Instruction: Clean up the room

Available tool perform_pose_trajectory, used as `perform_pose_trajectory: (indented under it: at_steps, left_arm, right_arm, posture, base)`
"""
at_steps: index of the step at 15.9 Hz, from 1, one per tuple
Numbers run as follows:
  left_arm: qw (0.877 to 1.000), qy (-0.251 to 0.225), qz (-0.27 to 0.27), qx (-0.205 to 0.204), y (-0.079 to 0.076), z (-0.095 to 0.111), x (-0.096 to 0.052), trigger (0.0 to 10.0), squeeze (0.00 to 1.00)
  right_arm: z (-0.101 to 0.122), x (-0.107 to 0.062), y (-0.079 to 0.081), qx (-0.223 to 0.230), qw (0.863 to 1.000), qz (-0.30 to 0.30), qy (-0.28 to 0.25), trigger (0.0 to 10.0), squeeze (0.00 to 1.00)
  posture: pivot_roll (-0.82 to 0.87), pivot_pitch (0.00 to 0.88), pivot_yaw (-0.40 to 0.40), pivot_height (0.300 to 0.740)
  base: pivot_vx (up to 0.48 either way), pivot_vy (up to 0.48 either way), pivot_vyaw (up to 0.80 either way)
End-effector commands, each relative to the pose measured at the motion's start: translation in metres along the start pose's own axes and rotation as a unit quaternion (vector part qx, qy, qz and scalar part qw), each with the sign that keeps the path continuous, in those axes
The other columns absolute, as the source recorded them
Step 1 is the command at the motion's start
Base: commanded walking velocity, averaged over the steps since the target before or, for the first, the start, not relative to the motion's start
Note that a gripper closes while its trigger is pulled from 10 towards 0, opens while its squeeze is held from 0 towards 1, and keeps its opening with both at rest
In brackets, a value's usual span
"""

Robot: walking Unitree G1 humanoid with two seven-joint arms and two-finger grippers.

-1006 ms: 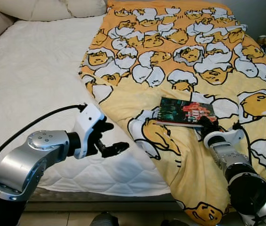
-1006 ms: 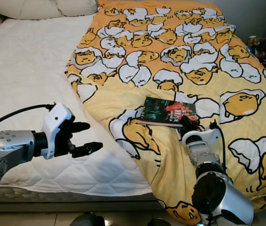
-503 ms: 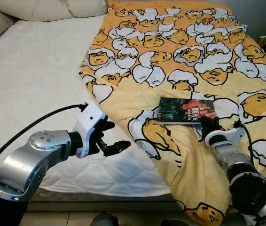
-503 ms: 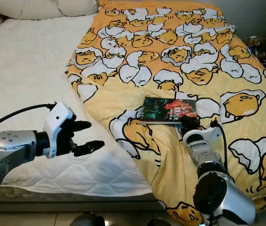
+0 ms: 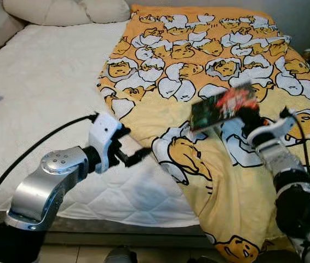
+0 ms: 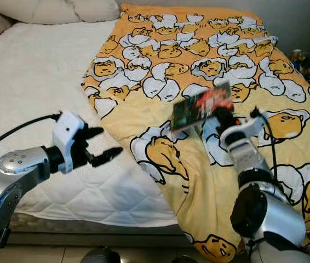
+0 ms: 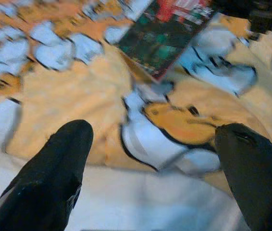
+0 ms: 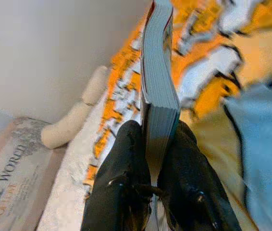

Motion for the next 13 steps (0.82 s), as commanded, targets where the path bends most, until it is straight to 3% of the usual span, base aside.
perform_pose_trajectory:
  at_steps: [1, 5, 8, 10, 11, 13]
  left_arm:
    - [1.000, -0.008, 0.022, 0.004, 0.008, 0.002, -0.002, 10.0, 0.00]
    - [0.998, -0.032, 0.048, 0.018, 0.016, 0.002, -0.001, 10.0, 0.00]
    - [0.991, -0.081, 0.097, 0.055, 0.038, 0.026, 0.004, 10.0, 0.00]
    - [0.989, -0.104, 0.094, 0.048, 0.042, 0.036, 0.005, 10.0, 0.00]
    - [0.988, -0.118, 0.083, 0.051, 0.044, 0.044, 0.007, 10.0, 1.00]
    - [0.987, -0.130, 0.069, 0.058, 0.046, 0.051, 0.010, 10.0, 1.00]
  right_arm:
    - [0.027, 0.006, 0.021, -0.031, 0.998, 0.043, -0.038, 0.0, 0.00]
    - [0.038, 0.012, 0.048, -0.070, 0.991, 0.100, -0.055, 0.0, 0.00]
    - [0.039, 0.016, 0.076, -0.186, 0.969, 0.158, -0.044, 0.0, 0.00]
    - [0.040, 0.016, 0.088, -0.222, 0.957, 0.182, -0.047, 0.0, 0.00]
    - [0.037, 0.015, 0.098, -0.253, 0.944, 0.207, -0.044, 0.0, 0.00]
    - [0.030, 0.013, 0.111, -0.278, 0.928, 0.246, -0.034, 0.0, 0.00]
  posture:
    - [0.10, 0.000, 0.003, 0.740]
    - [0.10, 0.000, 0.004, 0.740]
    - [0.10, 0.000, 0.000, 0.740]
    - [0.09, 0.000, 0.000, 0.740]
    - [0.09, 0.000, 0.002, 0.740]
    - [0.09, 0.000, 0.003, 0.740]
  base:
    - [0.000, 0.000, 0.00]
    - [0.000, 0.000, 0.00]
    - [0.000, 0.000, 0.00]
    - [0.000, 0.000, 0.00]
    - [0.000, 0.000, 0.00]
    - [0.000, 0.000, 0.00]
Point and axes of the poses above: a point about 5 cm out from each wrist's last joint towards the gripper, its own x axis pointing out of the wrist towards the gripper, its own z axis along the axis of the wrist's last joint, y = z × x, the point moved 6 cm from there along x, pointing out of the wrist towards the gripper, and after that the axes turned 2 degrees about -x, right-handed, at the moved point
